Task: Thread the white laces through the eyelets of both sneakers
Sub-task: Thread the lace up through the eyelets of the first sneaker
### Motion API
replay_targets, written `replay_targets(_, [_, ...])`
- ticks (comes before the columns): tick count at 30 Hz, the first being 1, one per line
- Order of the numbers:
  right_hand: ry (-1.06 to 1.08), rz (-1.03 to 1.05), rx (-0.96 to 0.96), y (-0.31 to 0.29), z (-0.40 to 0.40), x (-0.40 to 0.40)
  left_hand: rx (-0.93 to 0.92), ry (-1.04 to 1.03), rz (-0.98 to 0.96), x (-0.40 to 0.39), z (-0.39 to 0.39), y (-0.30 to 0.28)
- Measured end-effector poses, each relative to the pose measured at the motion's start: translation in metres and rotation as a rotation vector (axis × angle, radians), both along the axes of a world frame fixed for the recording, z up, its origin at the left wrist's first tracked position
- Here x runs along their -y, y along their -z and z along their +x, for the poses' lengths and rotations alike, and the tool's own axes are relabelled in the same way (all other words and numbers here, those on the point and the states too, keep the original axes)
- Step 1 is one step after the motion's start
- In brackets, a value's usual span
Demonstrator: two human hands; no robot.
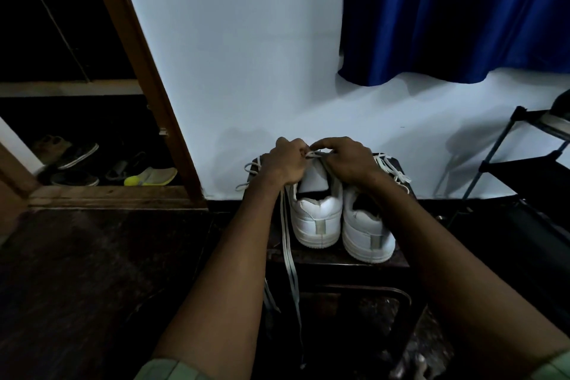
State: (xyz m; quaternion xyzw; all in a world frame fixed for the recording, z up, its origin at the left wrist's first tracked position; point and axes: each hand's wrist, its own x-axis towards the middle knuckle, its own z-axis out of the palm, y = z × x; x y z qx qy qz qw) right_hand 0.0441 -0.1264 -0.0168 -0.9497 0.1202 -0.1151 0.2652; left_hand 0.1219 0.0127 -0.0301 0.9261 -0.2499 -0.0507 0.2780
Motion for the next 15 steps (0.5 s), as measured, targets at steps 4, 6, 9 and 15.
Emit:
replay_targets(4, [-0.003,-0.009,0.018,0.007,0.004,0.0,-0.147,0.004,-0.288,-0.002,0.006,0.008])
replay_targets(6, [-0.037,-0.012,0.025,0.009,0.005,-0.003,-0.165,-0.015,-0.345,-0.004,0.006,0.011])
replay_targets(9, [-0.083,-0.113,0.052,0.009,0.004,-0.006,-0.162,-0.061,-0.412,-0.004,0.003,0.012])
replay_targets(15, [-0.169,-0.226,0.117,0.008,0.003,-0.01,-0.125,-0.144,-0.502,-0.001,-0.005,0.019])
